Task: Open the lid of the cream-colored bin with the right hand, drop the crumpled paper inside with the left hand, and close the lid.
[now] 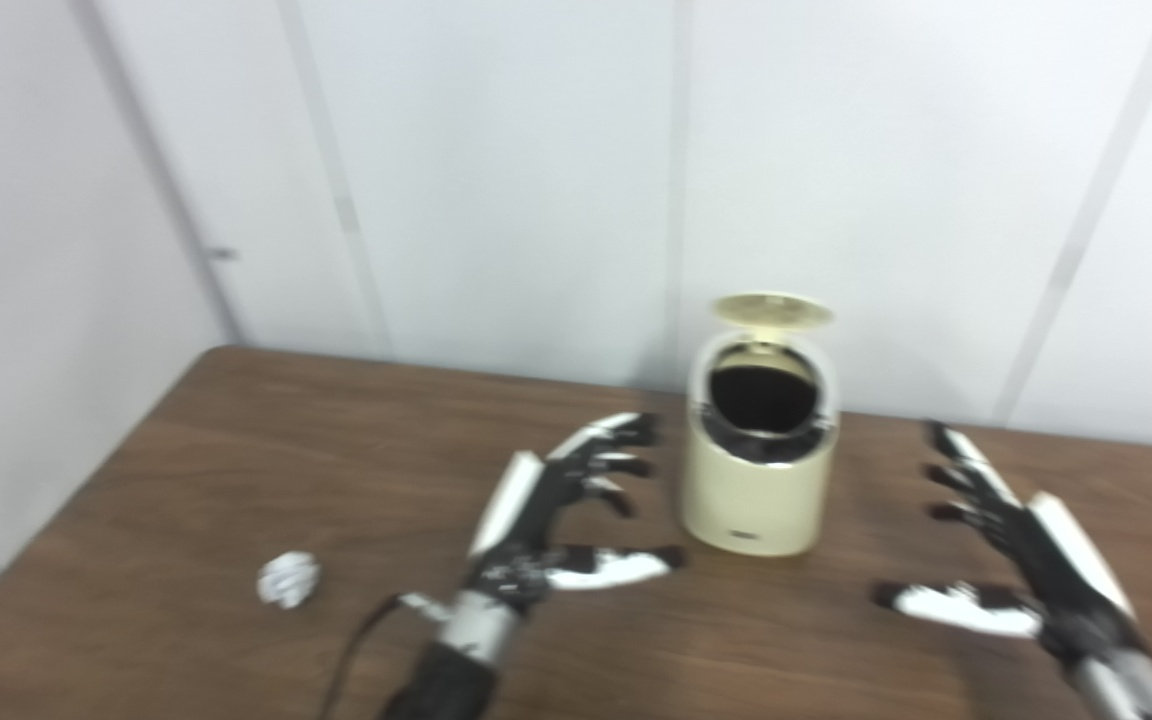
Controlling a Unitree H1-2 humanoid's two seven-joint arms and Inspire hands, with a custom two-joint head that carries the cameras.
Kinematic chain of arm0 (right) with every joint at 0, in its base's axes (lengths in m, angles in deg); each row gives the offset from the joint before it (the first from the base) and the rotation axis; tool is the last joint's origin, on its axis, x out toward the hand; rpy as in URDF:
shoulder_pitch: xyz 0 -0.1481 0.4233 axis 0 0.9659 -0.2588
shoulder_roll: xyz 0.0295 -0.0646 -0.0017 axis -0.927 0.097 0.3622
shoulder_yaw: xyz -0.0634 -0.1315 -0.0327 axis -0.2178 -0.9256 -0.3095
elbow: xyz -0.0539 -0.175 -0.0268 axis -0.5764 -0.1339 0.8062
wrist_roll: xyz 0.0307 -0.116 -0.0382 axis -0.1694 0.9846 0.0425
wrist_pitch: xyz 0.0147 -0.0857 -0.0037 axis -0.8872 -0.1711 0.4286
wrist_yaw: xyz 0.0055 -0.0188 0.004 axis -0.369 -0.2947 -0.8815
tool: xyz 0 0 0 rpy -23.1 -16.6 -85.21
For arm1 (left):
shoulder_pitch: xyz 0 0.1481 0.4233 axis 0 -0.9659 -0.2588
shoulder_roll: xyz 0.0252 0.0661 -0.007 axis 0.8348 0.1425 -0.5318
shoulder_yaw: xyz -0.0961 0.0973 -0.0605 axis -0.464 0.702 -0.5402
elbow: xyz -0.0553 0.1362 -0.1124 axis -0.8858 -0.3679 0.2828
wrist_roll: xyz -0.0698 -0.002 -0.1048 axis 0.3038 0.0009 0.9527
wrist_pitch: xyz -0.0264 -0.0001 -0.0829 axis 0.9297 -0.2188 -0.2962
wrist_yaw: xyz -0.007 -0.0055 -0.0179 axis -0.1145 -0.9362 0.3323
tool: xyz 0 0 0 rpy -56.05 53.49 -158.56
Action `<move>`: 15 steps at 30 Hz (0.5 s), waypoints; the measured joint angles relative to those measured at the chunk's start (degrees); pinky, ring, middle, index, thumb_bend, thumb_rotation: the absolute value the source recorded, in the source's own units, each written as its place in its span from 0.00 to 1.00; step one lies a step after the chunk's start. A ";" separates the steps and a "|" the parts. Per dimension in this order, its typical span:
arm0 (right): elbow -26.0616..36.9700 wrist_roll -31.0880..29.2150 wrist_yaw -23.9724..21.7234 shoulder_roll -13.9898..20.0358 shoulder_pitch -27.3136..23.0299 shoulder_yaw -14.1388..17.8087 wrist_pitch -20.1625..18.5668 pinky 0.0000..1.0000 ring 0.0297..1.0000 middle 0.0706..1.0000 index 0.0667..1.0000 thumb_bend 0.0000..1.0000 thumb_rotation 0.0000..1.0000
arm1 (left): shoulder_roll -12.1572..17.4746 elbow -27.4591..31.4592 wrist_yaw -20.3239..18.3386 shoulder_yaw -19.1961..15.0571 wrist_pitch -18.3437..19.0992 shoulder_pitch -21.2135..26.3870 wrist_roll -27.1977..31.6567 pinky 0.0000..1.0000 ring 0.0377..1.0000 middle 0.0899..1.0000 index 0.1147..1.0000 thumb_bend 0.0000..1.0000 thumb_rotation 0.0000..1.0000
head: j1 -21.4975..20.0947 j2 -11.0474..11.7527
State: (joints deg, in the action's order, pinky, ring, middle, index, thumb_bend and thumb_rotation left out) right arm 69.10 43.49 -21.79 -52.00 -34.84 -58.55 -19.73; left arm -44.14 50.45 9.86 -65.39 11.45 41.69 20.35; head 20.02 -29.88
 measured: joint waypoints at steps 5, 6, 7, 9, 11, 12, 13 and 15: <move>0.98 -0.40 -1.14 0.01 0.26 0.05 -1.59 0.84 0.92 0.99 1.00 0.82 0.23 | -0.66 0.01 1.13 -0.04 0.00 0.05 -2.20 0.53 0.72 0.80 0.82 0.76 0.11 | 2.57 0.26; 1.31 -0.44 -1.26 0.01 0.25 0.07 -2.19 0.84 0.92 0.99 1.00 0.82 0.23 | -0.63 0.04 1.15 -0.16 0.00 0.05 -2.22 0.53 0.72 0.80 0.82 0.76 0.11 | 3.09 0.35; 1.44 -0.48 -1.36 0.00 0.25 0.10 -2.32 0.82 0.92 0.99 1.00 0.81 0.21 | -0.58 0.10 1.18 -0.32 0.01 0.03 -2.22 0.53 0.72 0.79 0.82 0.75 0.10 | 3.09 0.35; 1.66 -0.75 -1.74 0.01 0.24 0.10 -2.42 0.81 0.91 0.99 1.00 0.80 0.21 | -0.41 0.63 1.18 -0.57 0.29 -0.05 -2.27 0.54 0.72 0.79 0.82 0.75 0.09 | 4.32 0.44; 2.09 -1.04 -2.01 0.01 0.24 0.15 -2.95 0.81 0.92 1.00 1.00 0.79 0.20 | -0.04 2.15 1.15 -0.70 1.24 -0.30 -2.77 0.54 0.71 0.79 0.82 0.74 0.08 | 5.73 0.44; 2.60 -1.17 -2.18 0.02 0.25 0.22 -3.45 0.81 0.92 0.99 1.00 0.78 0.20 | 0.25 3.11 1.09 -0.71 1.84 -0.48 -3.60 0.53 0.71 0.79 0.82 0.74 0.07 | 5.99 0.44; 3.03 -1.24 -2.25 0.03 0.24 0.28 -3.73 0.81 0.91 0.99 1.00 0.77 0.19 | 0.67 3.94 0.99 -0.73 2.20 -0.70 -4.16 0.53 0.70 0.79 0.82 0.73 0.07 | 6.43 0.52; 3.65 -1.17 -2.37 0.17 0.23 0.30 -4.28 0.79 0.90 0.99 1.00 0.76 0.19 | 1.98 6.39 0.24 -0.69 4.07 -1.21 -6.06 0.52 0.69 0.79 0.82 0.73 0.08 | 6.52 0.53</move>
State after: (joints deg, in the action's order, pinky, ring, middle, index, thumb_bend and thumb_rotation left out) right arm 72.75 42.33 -24.15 -51.83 -34.61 -58.25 -24.01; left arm -42.16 56.84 10.10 -66.08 15.52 40.48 14.29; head 26.54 -29.36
